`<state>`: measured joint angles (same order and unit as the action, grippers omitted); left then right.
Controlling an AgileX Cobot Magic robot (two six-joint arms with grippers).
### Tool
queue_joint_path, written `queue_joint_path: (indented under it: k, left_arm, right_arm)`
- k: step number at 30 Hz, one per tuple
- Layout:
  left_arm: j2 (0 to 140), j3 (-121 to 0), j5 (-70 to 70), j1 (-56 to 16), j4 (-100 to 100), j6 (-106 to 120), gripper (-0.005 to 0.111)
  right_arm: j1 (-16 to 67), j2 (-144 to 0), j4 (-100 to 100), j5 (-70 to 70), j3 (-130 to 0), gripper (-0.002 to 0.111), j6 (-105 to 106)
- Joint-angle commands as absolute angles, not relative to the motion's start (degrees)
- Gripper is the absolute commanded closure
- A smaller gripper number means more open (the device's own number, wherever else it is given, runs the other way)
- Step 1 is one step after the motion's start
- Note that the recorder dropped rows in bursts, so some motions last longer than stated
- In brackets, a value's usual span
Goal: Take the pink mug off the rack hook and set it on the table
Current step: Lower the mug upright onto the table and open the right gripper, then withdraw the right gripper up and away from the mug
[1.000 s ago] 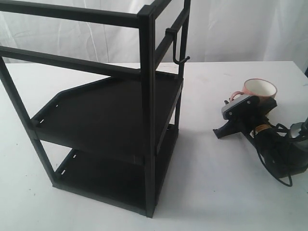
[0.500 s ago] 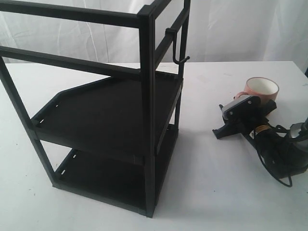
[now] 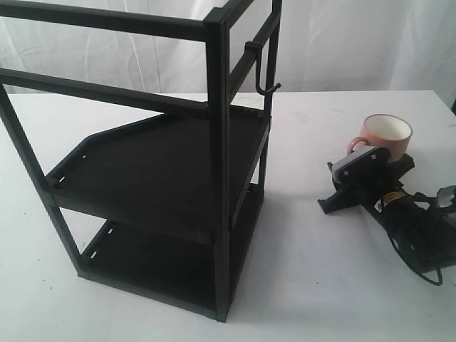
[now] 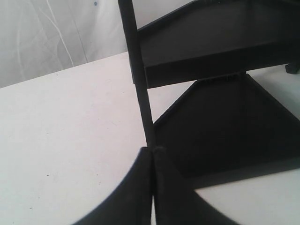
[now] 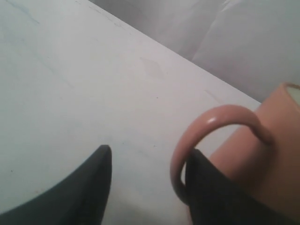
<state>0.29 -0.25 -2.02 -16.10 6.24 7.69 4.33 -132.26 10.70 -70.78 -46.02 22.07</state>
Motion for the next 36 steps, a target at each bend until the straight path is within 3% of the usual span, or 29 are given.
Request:
queue_joint_path:
  k: [1, 36]
  left_arm:
    - [0.0, 0.0, -1.68, -16.03, 6.77, 7.71, 0.107]
    - [0.0, 0.0, -1.68, -16.03, 6.77, 7.71, 0.107]
  right_arm:
    - [4.0, -130.4, 11.14, -69.96, -43.87, 0.062, 22.28]
    - [4.0, -111.3, 8.84, -69.96, -23.82, 0.062, 11.28]
